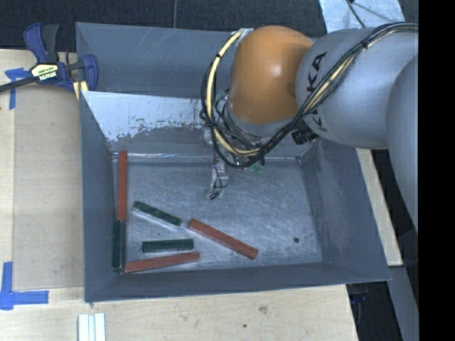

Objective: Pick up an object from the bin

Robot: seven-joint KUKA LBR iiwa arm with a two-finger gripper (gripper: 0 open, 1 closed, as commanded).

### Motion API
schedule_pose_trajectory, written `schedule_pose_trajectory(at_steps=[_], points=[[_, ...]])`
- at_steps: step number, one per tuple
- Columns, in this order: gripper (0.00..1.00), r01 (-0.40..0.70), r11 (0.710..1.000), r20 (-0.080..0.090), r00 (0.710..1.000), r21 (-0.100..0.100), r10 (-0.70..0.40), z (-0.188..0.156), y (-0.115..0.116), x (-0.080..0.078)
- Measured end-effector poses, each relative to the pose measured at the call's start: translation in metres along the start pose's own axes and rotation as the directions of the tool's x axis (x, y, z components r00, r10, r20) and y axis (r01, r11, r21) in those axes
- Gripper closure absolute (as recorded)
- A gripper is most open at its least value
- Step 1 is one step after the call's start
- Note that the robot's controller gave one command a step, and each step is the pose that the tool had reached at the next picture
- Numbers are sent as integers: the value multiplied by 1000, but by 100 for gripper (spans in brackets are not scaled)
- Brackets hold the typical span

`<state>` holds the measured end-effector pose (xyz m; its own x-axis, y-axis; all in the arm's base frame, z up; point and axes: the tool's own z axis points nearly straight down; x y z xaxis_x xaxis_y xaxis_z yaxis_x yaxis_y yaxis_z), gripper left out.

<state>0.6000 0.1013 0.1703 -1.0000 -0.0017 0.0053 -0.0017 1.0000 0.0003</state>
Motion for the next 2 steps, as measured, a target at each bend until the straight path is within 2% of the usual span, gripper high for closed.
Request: schedule_pose_trajectory(at_steps=[1, 2], points=[[0, 302, 953, 3, 953, 3, -302, 101, 23, 36], [0, 30, 1000, 10, 1000, -4, -30, 99, 119, 27]])
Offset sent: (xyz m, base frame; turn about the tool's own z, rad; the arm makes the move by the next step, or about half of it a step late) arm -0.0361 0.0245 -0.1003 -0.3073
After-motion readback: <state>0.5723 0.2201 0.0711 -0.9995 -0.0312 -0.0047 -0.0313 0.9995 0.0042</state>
